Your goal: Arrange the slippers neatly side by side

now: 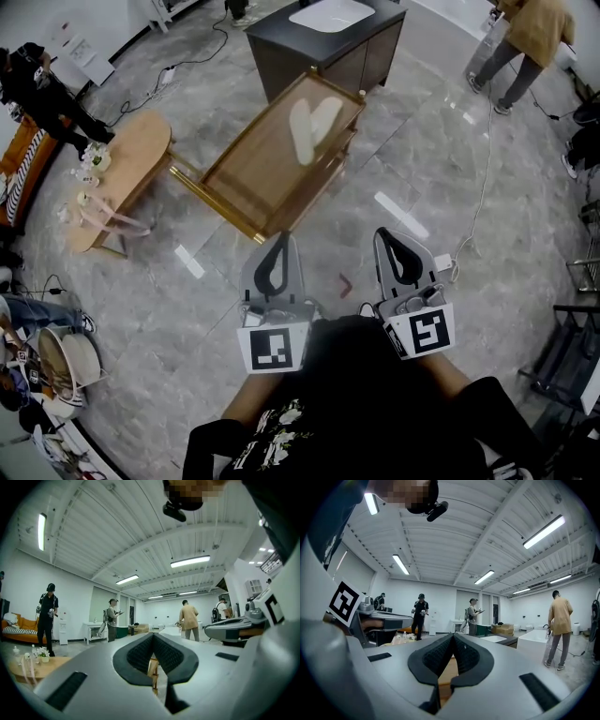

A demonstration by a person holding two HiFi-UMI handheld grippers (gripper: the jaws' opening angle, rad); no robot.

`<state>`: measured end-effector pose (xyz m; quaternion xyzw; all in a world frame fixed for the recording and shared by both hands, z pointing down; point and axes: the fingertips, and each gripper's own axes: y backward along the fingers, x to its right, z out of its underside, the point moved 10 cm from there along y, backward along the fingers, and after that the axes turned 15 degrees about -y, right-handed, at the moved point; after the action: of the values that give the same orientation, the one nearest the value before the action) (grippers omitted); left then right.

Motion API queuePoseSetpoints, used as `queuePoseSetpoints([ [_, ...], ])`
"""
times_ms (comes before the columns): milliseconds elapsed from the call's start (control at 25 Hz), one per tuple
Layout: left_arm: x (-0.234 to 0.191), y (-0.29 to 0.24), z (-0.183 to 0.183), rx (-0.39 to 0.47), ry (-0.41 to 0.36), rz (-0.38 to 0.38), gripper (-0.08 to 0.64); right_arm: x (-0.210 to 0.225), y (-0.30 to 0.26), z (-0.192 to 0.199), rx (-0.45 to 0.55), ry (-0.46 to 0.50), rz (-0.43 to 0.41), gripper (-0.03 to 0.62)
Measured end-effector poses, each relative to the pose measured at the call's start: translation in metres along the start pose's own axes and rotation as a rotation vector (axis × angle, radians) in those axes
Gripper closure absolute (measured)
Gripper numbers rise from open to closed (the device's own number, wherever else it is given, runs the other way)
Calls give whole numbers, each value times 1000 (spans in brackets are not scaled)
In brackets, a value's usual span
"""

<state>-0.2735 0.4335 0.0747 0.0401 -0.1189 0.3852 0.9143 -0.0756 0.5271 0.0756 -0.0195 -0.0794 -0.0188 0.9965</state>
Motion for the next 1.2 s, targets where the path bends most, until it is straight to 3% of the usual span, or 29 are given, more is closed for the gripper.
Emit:
queuePoseSetpoints([
  [360, -34, 8, 12, 19, -13, 37, 557, -22, -4, 10, 44, -19, 108, 594],
  [1200, -31, -24, 19, -56, -49, 48, 557, 10, -20, 17, 5, -52, 111, 594],
])
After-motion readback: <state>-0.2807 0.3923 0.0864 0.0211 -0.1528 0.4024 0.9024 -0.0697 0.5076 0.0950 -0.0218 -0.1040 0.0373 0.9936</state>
